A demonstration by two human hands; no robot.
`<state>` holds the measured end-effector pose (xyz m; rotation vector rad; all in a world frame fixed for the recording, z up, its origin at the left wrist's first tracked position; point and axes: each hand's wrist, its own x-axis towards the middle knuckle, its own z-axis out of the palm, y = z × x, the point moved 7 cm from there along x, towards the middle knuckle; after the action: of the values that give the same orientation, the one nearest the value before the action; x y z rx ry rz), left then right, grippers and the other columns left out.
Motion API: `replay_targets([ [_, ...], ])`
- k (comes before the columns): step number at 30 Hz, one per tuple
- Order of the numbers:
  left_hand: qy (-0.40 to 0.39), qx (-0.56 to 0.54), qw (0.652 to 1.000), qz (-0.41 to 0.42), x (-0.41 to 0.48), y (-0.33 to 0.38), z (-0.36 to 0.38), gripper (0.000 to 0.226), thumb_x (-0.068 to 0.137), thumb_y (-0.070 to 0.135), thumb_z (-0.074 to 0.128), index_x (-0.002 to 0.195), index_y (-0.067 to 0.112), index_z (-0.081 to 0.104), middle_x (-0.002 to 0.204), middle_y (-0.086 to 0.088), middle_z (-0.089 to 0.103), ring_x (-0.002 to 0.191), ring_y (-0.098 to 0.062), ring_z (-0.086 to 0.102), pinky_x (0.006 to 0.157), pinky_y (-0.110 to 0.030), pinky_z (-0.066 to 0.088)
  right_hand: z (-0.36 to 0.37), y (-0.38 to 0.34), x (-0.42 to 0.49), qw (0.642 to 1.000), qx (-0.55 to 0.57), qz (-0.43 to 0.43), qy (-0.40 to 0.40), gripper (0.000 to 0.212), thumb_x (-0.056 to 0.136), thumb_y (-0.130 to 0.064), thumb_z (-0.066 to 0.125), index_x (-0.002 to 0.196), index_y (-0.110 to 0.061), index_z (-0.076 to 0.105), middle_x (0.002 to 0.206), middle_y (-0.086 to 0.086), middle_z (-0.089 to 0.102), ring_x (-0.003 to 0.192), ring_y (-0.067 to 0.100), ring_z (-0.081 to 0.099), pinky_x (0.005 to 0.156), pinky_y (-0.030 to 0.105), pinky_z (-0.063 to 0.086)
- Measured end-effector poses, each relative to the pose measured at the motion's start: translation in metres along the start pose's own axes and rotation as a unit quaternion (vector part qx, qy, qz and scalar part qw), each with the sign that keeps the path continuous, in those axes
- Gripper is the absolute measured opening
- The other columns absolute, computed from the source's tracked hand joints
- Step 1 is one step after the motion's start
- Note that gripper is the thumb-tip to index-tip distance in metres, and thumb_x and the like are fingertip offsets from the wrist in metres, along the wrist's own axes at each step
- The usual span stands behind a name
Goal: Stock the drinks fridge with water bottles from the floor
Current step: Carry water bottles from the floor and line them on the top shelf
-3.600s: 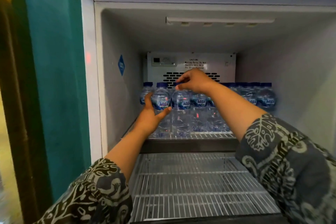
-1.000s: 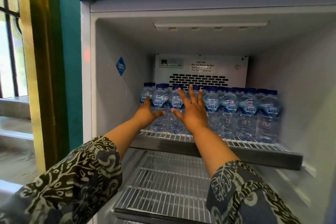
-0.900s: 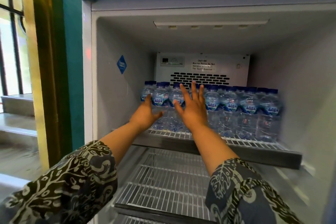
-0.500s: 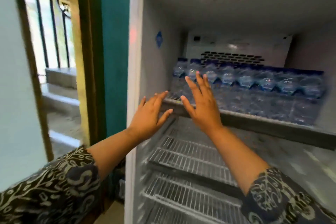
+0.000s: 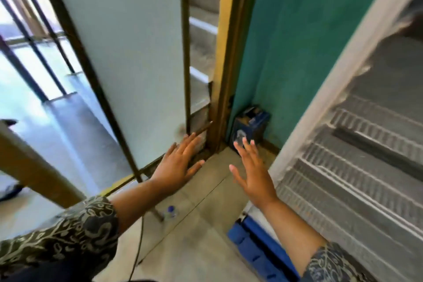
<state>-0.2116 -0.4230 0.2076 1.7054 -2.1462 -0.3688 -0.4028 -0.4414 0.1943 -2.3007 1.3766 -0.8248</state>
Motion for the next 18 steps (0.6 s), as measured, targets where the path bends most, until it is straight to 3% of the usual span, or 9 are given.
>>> replay_targets([
  [5, -0.079, -0.051, 0.986, -0.136, -0.046, -0.074, 0.082, 0.084, 0.074, 0.074, 0.008, 0.147, 0.035, -0.002, 0.155, 0.012, -0.011, 0.144, -0.009, -0.013, 0.121, -0.037, 0.0, 0.124, 0.028, -0.019, 0.982, 0.033, 0.075, -0.168, 0.071, 0.086, -0.06, 0.035, 0.148, -0.033, 0.016, 0.158, -0.006, 0.007, 0.143, 0.007, -0.007, 0.116, 0.038, 0.024],
  [9, -0.089, -0.047, 0.97, -0.222, -0.068, -0.117, 0.162, 0.077, 0.076, 0.069, 0.005, 0.144, 0.036, -0.013, 0.151, 0.012, -0.021, 0.141, -0.008, -0.021, 0.115, -0.028, -0.011, 0.213, 0.07, -0.021, 0.956, 0.033, 0.113, -0.27, 0.067, 0.092, -0.045, 0.05, 0.147, -0.036, 0.013, 0.159, -0.003, 0.008, 0.147, 0.013, -0.002, 0.117, 0.036, 0.022],
  [12, -0.093, -0.053, 0.951, -0.289, -0.085, -0.159, 0.228, 0.072, 0.082, 0.065, 0.007, 0.143, 0.036, -0.016, 0.151, 0.013, -0.023, 0.139, -0.008, -0.024, 0.111, -0.025, -0.015, 0.282, 0.113, -0.017, 0.941, 0.022, 0.145, -0.304, 0.068, 0.091, -0.04, 0.054, 0.148, -0.027, 0.018, 0.158, 0.003, 0.016, 0.147, 0.019, 0.007, 0.115, 0.033, 0.022],
  [15, -0.108, -0.046, 0.938, -0.325, -0.105, -0.204, 0.309, 0.079, 0.073, 0.074, -0.015, 0.141, 0.034, -0.02, 0.149, 0.013, -0.026, 0.138, -0.011, -0.024, 0.111, -0.026, -0.014, 0.365, 0.161, -0.016, 0.929, 0.02, 0.176, -0.326, 0.069, 0.091, -0.034, 0.057, 0.148, -0.02, 0.021, 0.156, 0.007, 0.021, 0.146, 0.022, 0.014, 0.114, 0.033, 0.025],
  [16, -0.116, -0.045, 0.935, -0.332, -0.11, -0.218, 0.333, 0.086, 0.068, 0.077, -0.021, 0.141, 0.033, -0.019, 0.149, 0.012, -0.024, 0.139, -0.012, -0.022, 0.112, -0.027, -0.012, 0.39, 0.175, -0.015, 0.926, 0.021, 0.18, -0.331, 0.07, 0.091, -0.033, 0.057, 0.148, -0.019, 0.021, 0.156, 0.007, 0.021, 0.145, 0.022, 0.015, 0.113, 0.033, 0.025],
  [18, -0.13, -0.05, 0.923, -0.359, -0.128, -0.251, 0.394, 0.089, 0.069, 0.079, -0.014, 0.144, 0.03, -0.013, 0.151, 0.012, -0.018, 0.14, -0.012, -0.017, 0.116, -0.031, -0.003, 0.455, 0.206, -0.019, 0.92, 0.024, 0.185, -0.346, 0.073, 0.089, -0.031, 0.061, 0.148, -0.019, 0.021, 0.155, 0.008, 0.022, 0.144, 0.021, 0.019, 0.111, 0.029, 0.026],
])
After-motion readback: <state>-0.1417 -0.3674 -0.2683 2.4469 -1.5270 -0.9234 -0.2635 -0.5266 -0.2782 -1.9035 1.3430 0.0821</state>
